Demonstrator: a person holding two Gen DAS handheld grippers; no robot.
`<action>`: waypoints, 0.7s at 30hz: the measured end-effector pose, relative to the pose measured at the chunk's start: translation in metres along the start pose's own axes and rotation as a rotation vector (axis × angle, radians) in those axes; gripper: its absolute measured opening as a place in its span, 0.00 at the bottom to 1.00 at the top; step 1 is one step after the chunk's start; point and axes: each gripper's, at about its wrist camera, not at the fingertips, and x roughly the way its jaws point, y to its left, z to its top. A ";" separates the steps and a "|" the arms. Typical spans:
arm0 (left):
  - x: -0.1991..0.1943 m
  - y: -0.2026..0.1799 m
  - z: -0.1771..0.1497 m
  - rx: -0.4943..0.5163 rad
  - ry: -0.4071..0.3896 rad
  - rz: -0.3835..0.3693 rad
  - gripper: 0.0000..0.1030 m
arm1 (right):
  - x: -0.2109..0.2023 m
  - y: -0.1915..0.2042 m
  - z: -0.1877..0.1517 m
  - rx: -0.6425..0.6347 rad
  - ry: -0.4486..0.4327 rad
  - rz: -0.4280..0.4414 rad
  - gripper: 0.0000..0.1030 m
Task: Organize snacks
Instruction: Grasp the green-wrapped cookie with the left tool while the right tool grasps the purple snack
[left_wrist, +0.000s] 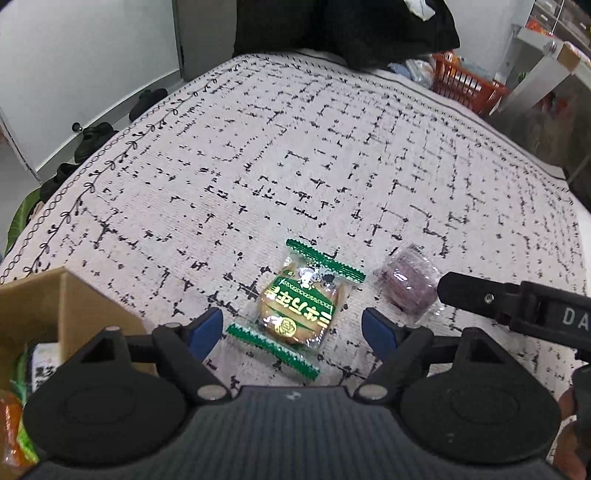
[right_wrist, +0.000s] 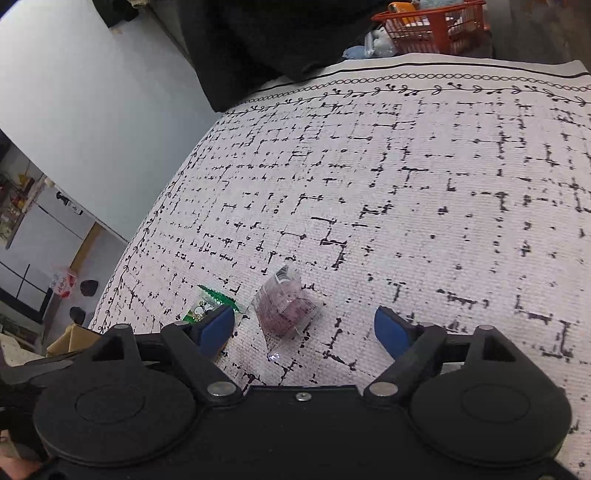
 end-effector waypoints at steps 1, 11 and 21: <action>0.005 0.000 0.001 0.005 0.001 0.011 0.77 | 0.002 0.001 0.000 -0.002 0.000 0.002 0.79; 0.029 0.008 0.007 -0.047 0.021 0.008 0.58 | 0.018 0.006 0.003 -0.017 -0.017 -0.005 0.78; 0.015 0.022 0.012 -0.123 -0.003 -0.011 0.47 | 0.029 0.022 -0.001 -0.098 -0.019 -0.038 0.63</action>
